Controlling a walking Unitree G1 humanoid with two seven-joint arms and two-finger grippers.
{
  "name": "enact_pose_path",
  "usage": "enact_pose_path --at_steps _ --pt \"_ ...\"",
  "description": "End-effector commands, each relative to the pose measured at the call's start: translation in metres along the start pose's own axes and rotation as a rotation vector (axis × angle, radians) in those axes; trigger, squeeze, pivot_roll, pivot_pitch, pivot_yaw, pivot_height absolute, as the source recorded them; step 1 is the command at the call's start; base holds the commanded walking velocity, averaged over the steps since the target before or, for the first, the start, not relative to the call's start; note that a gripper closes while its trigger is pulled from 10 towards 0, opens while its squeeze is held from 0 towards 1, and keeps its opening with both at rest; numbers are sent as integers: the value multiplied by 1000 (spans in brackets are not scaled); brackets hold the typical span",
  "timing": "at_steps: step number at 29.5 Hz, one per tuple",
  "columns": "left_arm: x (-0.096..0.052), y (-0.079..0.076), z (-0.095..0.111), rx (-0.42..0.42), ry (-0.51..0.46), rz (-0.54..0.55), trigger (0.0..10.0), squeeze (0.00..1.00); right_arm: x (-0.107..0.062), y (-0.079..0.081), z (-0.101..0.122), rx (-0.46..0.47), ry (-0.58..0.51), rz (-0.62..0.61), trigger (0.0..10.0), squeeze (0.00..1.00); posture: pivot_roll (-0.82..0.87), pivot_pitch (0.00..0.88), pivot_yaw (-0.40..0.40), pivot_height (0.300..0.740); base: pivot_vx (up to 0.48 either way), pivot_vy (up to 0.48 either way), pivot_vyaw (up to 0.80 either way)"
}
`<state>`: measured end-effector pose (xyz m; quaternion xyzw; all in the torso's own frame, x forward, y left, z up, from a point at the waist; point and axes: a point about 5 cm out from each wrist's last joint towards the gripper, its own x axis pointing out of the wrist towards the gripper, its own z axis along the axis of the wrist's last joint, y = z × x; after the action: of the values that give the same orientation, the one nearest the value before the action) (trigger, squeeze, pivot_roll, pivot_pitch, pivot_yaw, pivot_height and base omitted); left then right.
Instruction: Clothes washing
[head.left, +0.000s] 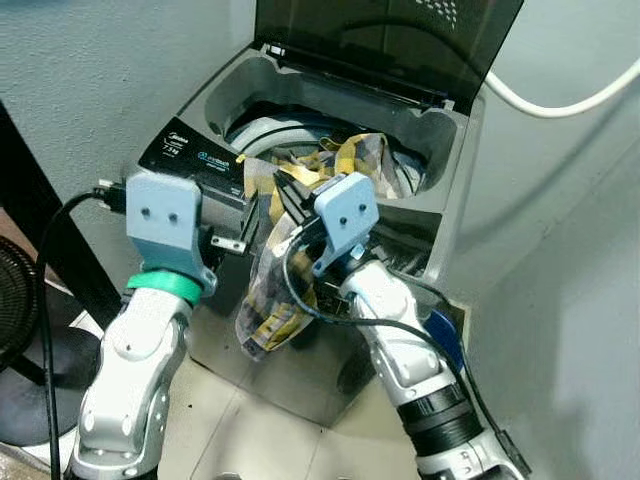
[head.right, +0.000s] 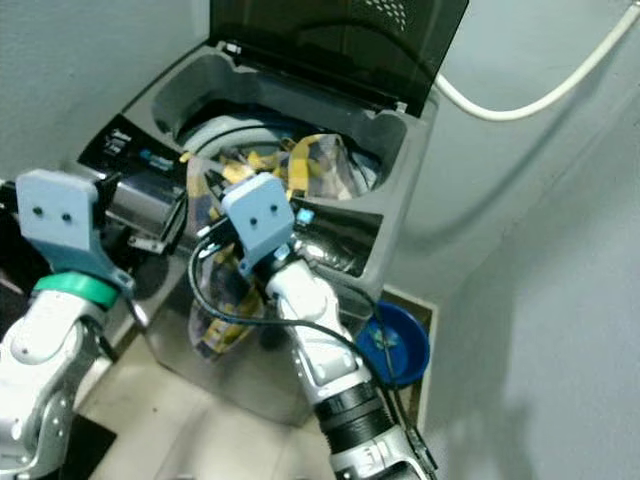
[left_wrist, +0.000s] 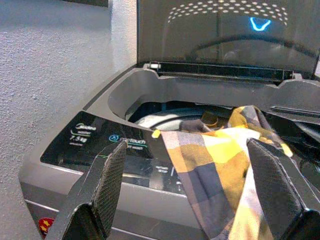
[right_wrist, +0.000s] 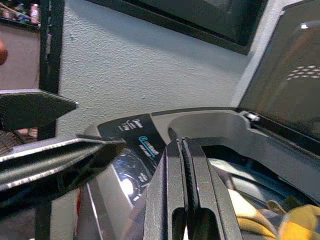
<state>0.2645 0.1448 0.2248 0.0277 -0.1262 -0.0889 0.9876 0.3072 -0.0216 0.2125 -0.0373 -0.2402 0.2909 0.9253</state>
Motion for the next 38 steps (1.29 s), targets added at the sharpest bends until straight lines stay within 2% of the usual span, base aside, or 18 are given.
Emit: enact_pose_path --at_steps 1,4,6,7,9,13,14,16,17,18,20,21,23,27,35,36,37,38 --pt "4 1 -7 -38 59 11 10000 0 0 -8 2 -4 1 -40 10000 0 100 0 -38 740 0 0 0" --pt "16 12 -21 -31 133 34 10000 0 -3 -19 -1 -25 14 -114 10000 0 94 0 -35 740 0 0 0" --pt "33 18 -28 73 197 -30 10000 0 -6 -45 -2 -51 31 -271 10000 0 80 0 -23 740 0 0 0" --pt "33 18 -28 73 197 -30 10000 0 -6 -45 -2 -51 31 -271 10000 0 80 0 -23 740 0 0 0" --pt "45 25 -35 116 258 -47 10000 0 -9 -66 -4 -68 45 -381 10000 0 73 0 -12 740 0 0 0" --pt "50 30 -38 122 276 -33 10000 0 -11 -73 -5 -70 51 -409 10000 0 67 0 -7 740 0 0 0" --pt "55 34 -39 134 281 -21 10000 0 -13 -80 -6 -64 56 -431 10000 0 66 0 -6 740 0 0 0" --pt "55 34 -39 134 281 -21 10000 0 -13 -80 -6 -64 56 -431 10000 0 66 0 -6 740 0 0 0" --pt "61 36 -41 154 282 -46 10000 0 -15 -84 -7 -54 62 -451 10000 0 67 0 0 740 0 0 0" --pt "66 34 -38 195 257 -106 10000 0 -17 -85 -8 -47 62 -454 10000 0 62 0 4 740 0 0 0" --pt "69 32 -36 225 240 -150 10000 0 -18 -84 -8 -44 61 -454 10000 0 62 0 4 740 0 0 0" --pt "68 24 -25 247 159 -248 10000 0 -17 -80 -7 -38 51 -442 10000 0 65 0 5 740 0 0 0" --pt "68 24 -25 247 159 -248 10000 0 -17 -80 -7 -38 51 -442 10000 0 65 0 5 740 0 0 0" --pt "54 6 -3 228 29 -412 10000 0 -14 -71 -6 -20 34 -414 10000 0 82 0 11 740 0 0 0" --pt "49 7 -13 182 76 -414 10000 0 -12 -68 -8 -9 32 -399 10000 0 95 0 8 740 0 0 0" --pt "48 12 -27 155 136 -386 10000 0 -10 -65 -8 -3 32 -387 10000 0 88 3 5 740 0 0 0" --pt "48 12 -27 155 136 -386 10000 0 -10 -65 -8 -3 32 -387 10000 0 88 3 5 740 0 0 0" --pt "45 16 -37 120 178 -359 10000 0 -8 -62 -8 4 29 -373 10000 0 95 4 5 740 0 0 0"
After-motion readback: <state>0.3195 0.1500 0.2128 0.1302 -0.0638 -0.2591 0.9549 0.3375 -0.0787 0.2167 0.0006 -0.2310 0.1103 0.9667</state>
